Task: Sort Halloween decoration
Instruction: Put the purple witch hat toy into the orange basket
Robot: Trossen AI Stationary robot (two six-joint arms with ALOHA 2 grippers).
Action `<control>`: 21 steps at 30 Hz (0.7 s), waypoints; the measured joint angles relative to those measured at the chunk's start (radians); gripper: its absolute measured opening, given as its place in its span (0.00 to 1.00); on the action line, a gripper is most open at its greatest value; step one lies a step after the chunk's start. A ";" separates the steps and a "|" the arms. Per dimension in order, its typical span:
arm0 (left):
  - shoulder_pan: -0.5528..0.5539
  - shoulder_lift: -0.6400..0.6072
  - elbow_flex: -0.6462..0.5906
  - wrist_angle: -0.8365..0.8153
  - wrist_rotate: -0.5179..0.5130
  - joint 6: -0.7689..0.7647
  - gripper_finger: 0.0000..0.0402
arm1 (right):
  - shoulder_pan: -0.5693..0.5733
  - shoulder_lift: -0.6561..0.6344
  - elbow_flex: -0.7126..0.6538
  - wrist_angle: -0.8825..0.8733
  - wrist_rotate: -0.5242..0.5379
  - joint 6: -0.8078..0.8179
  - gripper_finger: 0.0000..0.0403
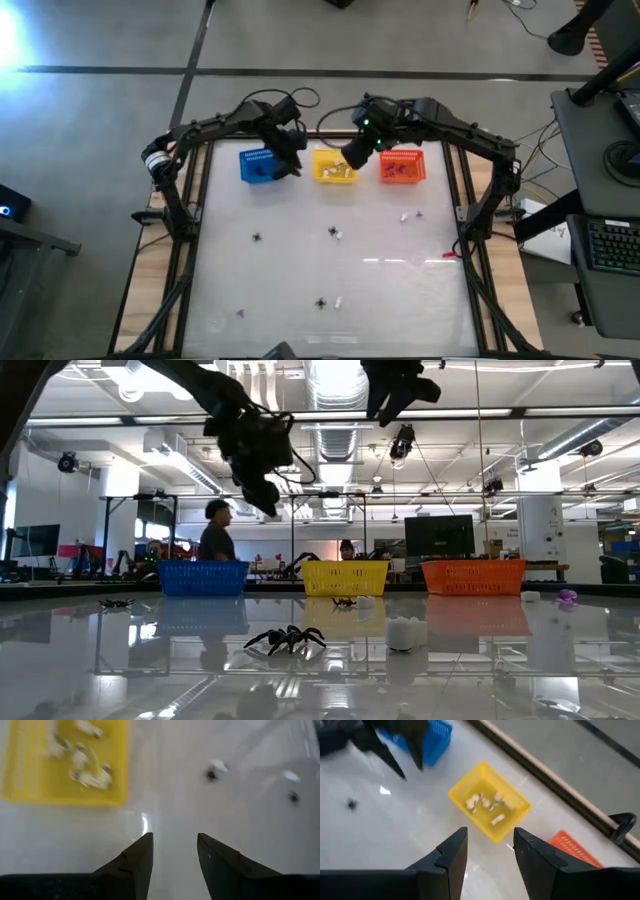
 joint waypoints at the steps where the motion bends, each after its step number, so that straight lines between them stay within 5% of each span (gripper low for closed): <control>1: -0.001 -0.011 0.000 -0.034 0.000 0.006 0.33 | 0.011 0.000 -0.014 0.001 -0.002 0.000 0.37; 8: -0.005 -0.128 -0.097 -0.090 0.001 0.006 0.29 | 0.085 0.001 -0.120 0.000 -0.005 0.040 0.37; 21: -0.010 -0.466 -0.328 -0.072 0.003 -0.106 0.28 | 0.172 -0.006 -0.344 -0.238 0.028 0.514 0.37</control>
